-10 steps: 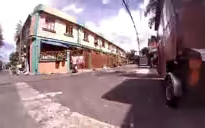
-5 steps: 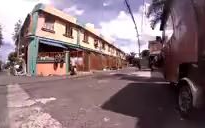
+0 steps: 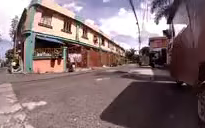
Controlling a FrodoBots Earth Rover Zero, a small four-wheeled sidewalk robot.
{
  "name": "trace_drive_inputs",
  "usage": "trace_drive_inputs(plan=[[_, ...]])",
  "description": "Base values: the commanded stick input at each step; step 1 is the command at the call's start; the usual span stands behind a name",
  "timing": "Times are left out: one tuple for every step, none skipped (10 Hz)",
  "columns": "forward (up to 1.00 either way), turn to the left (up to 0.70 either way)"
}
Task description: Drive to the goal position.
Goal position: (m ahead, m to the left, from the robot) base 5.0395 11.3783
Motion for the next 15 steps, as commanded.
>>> trace_drive_inputs(plan=[[0.7,0.0],[0.7,0.0],[0.7,0.0],[0.7,0.0],[0.7,0.0],[0.7,0.0],[0.7,0.0],[0.7,0.0],[0.7,0.0],[0.7,0.0],[0.7,0.0],[0.7,0.0],[0.7,0.0],[0.7,0.0],[0.7,-0.05]])
